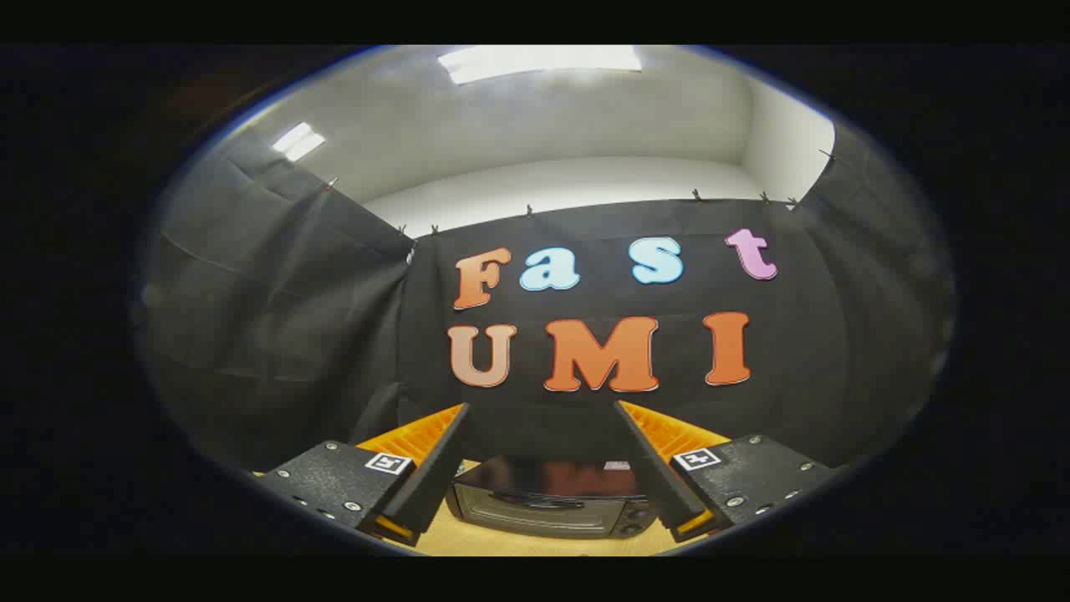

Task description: Open the toaster oven, put the food inside, and close the toaster oven door.

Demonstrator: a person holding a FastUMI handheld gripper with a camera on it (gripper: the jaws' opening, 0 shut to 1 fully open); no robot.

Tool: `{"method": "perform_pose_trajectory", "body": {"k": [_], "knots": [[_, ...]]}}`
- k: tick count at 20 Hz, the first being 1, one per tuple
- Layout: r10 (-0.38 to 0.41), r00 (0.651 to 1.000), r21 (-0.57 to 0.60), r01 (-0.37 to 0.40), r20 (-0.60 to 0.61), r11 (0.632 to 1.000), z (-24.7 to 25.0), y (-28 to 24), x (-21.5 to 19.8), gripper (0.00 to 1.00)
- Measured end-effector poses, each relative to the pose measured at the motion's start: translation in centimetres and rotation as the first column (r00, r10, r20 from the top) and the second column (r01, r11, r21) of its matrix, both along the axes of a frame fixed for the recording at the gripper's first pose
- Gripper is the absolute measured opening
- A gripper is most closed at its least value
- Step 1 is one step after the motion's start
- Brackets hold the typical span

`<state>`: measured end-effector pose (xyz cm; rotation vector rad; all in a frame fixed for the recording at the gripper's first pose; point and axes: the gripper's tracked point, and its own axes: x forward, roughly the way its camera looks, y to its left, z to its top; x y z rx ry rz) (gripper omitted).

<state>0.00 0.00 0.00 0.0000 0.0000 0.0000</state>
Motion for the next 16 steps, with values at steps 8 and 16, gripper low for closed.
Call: {"method": "perform_pose_trajectory", "body": {"k": [8, 16], "knots": [[-0.003, 1.0, 0.01, 0.003, -0.014, 1.0, -0.6, 0.0, 0.6, 0.98], [0.014, 0.999, 0.024, -0.014, -0.029, 1.0, -1.8, 1.1, 1.8, 0.98]]}}
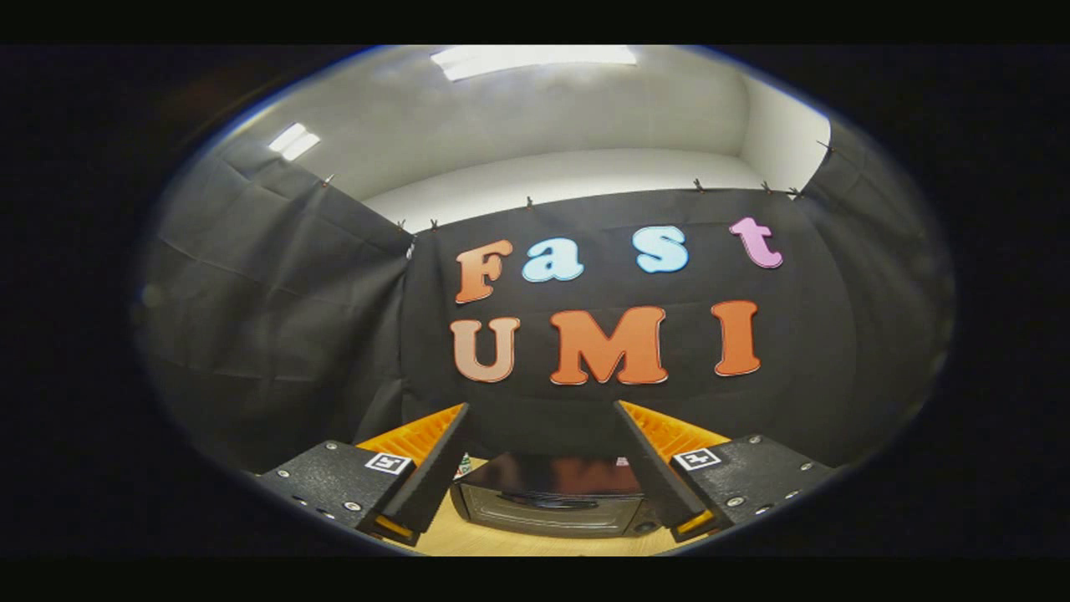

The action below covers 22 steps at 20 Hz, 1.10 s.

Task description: Open the toaster oven, put the food inside, and close the toaster oven door.

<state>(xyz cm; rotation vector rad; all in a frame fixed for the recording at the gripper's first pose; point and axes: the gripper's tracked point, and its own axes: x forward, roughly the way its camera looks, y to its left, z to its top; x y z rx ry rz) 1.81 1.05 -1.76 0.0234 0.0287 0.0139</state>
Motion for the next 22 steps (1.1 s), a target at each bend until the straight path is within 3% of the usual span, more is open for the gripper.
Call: {"method": "perform_pose_trajectory", "body": {"k": [16, 22], "knots": [[0.007, 1.0, 0.038, -0.007, 0.002, 0.999, -0.1, 0.6, 1.6, 0.98], [0.017, 0.999, 0.056, -0.015, -0.048, 0.998, -1.9, 0.5, 1.9, 0.98]]}}
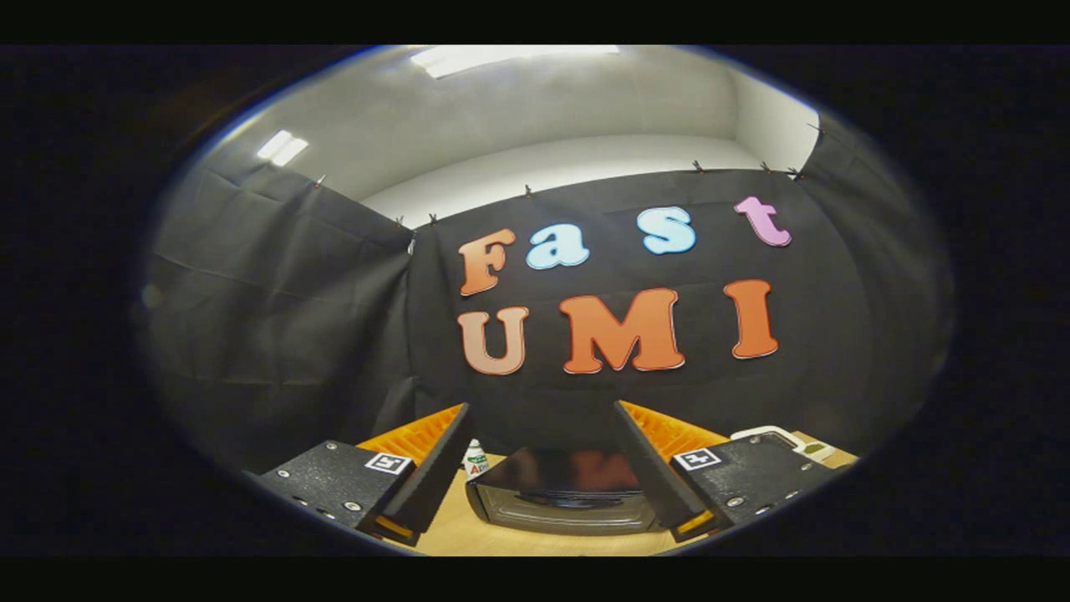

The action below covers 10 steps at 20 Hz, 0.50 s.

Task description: Open the toaster oven, put the food inside, and close the toaster oven door.

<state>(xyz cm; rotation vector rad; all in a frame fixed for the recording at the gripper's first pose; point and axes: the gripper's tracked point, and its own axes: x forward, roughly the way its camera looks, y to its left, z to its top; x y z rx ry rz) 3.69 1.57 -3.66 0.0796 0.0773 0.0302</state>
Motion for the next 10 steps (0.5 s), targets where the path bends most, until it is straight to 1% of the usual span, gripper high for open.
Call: {"method": "perform_pose_trajectory", "body": {"k": [4, 7, 10], "knots": [[-0.037, 0.999, -0.024, 0.037, -0.007, 0.999, -2.0, -0.6, 1.0, 0.98], [-0.029, 0.995, -0.02, 0.027, -0.098, 0.999, -6.2, 0.0, 2.3, 0.98], [-0.026, 0.98, -0.007, 0.025, -0.198, 1.0, -11.4, 0.2, 3.7, 0.98]]}}
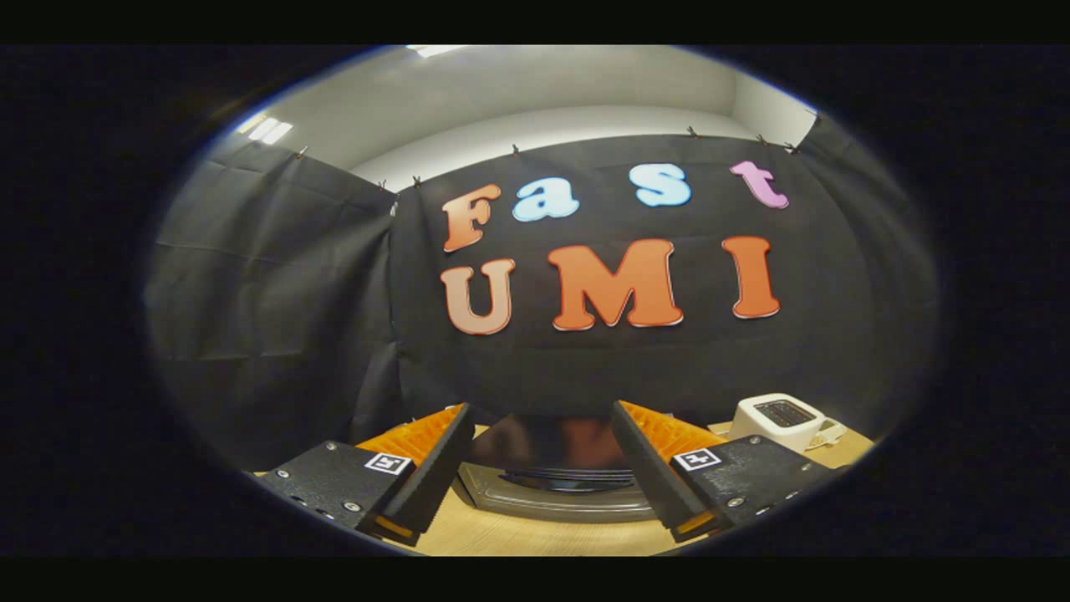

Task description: Open the toaster oven, put the food inside, and close the toaster oven door.

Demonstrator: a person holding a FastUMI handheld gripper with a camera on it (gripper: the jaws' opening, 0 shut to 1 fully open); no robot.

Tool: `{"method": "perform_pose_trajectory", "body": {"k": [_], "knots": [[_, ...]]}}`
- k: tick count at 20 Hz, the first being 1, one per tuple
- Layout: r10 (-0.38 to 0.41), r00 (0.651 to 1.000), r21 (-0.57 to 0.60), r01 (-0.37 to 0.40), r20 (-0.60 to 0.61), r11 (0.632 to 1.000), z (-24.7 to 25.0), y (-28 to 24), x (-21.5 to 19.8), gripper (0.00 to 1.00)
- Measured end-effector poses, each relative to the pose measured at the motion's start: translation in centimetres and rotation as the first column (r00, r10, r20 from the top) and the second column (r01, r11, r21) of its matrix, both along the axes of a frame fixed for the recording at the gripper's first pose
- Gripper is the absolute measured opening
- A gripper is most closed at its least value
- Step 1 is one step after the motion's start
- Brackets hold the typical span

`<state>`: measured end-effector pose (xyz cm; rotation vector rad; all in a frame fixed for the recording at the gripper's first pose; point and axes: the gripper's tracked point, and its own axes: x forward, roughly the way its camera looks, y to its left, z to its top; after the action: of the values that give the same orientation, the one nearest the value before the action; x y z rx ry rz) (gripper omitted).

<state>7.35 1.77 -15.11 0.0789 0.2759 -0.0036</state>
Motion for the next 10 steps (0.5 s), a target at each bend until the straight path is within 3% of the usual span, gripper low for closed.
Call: {"method": "perform_pose_trajectory", "body": {"k": [5, 10], "knots": [[-0.061, 0.989, -0.023, 0.058, -0.136, 0.998, -7.4, -1.6, 2.2, 0.98], [-0.105, 0.967, -0.026, 0.102, -0.233, 0.994, -11.8, -2.8, 3.1, 0.99]]}}
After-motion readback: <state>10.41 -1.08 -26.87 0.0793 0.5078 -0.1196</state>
